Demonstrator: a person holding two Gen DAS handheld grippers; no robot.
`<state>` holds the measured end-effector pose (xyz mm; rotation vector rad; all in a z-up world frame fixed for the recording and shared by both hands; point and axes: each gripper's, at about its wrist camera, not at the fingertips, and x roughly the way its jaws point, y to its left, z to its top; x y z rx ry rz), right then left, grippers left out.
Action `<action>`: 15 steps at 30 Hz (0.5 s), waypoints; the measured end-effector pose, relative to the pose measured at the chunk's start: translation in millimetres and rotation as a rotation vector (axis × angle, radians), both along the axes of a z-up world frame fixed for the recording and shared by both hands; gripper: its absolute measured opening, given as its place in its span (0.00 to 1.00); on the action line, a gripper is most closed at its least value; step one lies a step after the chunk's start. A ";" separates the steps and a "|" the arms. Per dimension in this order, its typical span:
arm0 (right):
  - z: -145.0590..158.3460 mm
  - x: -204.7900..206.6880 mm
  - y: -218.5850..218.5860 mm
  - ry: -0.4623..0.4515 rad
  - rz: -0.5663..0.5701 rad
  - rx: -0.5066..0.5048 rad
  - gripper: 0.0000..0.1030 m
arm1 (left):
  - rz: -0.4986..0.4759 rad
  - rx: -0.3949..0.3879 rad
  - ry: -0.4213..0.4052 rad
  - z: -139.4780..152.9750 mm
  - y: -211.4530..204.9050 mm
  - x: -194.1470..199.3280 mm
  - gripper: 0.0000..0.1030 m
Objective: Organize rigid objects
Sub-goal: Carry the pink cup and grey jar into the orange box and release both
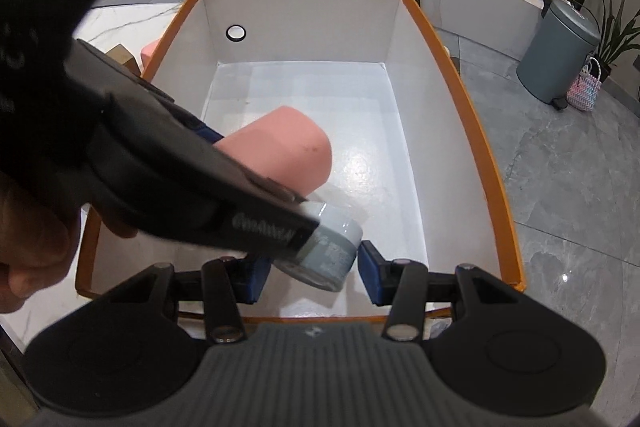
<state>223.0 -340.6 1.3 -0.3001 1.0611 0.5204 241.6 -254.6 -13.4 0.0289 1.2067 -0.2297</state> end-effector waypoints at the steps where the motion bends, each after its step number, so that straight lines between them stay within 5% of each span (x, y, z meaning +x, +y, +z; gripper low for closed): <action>1: 0.2 -0.3 0.4 0.000 0.003 0.002 0.46 | -0.006 0.003 -0.003 -0.2 -1.2 -1.0 0.61; 15: 7.1 -10.5 -4.0 -0.027 -0.007 0.002 0.55 | 0.030 -0.073 -0.028 8.2 2.0 -6.1 0.77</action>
